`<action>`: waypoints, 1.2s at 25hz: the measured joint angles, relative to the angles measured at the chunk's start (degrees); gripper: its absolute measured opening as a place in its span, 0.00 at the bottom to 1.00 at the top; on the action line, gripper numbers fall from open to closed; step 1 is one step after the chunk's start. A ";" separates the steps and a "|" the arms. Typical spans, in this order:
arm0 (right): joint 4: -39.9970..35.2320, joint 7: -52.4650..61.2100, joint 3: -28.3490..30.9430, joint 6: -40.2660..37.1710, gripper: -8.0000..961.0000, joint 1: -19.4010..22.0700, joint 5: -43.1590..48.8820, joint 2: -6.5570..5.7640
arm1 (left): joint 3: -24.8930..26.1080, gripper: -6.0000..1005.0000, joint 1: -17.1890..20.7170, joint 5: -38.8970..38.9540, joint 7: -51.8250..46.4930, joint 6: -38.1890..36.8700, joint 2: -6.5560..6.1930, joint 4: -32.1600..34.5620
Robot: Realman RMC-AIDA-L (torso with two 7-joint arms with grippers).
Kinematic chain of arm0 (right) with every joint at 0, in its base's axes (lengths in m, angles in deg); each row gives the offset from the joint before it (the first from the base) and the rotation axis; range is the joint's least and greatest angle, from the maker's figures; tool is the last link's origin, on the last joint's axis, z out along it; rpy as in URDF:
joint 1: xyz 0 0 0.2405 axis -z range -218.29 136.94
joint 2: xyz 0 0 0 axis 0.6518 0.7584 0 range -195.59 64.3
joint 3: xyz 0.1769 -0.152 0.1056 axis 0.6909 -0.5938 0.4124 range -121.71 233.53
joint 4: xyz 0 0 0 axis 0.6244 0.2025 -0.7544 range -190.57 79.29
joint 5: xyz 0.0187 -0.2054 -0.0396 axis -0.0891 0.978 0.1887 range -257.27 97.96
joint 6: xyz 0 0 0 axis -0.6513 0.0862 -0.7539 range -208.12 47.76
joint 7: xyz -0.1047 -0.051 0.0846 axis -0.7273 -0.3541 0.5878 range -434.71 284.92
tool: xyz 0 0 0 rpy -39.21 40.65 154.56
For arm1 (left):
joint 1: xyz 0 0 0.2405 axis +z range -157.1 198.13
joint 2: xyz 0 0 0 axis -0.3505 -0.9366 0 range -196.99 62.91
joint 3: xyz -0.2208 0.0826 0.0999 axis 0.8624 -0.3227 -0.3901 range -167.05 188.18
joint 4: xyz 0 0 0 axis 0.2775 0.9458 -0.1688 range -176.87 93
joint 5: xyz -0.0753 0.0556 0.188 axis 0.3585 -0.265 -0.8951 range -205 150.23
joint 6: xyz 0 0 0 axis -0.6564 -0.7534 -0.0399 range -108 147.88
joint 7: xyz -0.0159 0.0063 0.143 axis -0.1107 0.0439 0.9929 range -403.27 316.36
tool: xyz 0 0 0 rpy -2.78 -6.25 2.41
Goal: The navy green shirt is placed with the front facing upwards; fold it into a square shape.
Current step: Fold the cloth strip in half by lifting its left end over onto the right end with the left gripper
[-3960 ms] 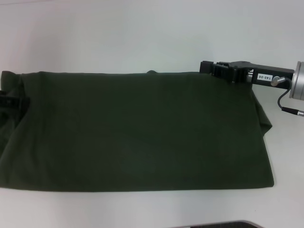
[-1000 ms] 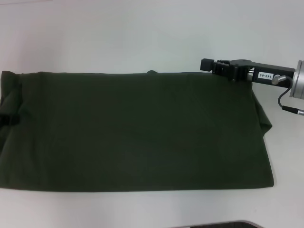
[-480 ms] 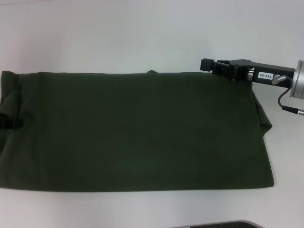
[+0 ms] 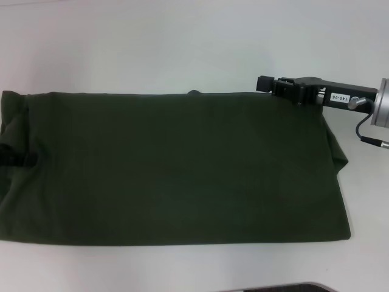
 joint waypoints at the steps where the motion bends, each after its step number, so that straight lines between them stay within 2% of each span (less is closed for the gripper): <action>1: 0.01 0.00 0.01 0.00 0.09 0.06 0.00 0.00 | -0.09 0.88 -0.02 0.08 0.01 -0.05 0.01 -0.01; 12: 0.03 0.00 0.03 0.00 0.09 0.24 0.00 0.00 | -2.79 0.88 -0.62 0.20 0.09 0.03 1.11 -0.07; 30: 0.00 0.00 0.02 0.06 0.09 0.40 0.00 0.00 | -1.51 0.88 0.39 0.10 -0.29 3.77 0.77 0.30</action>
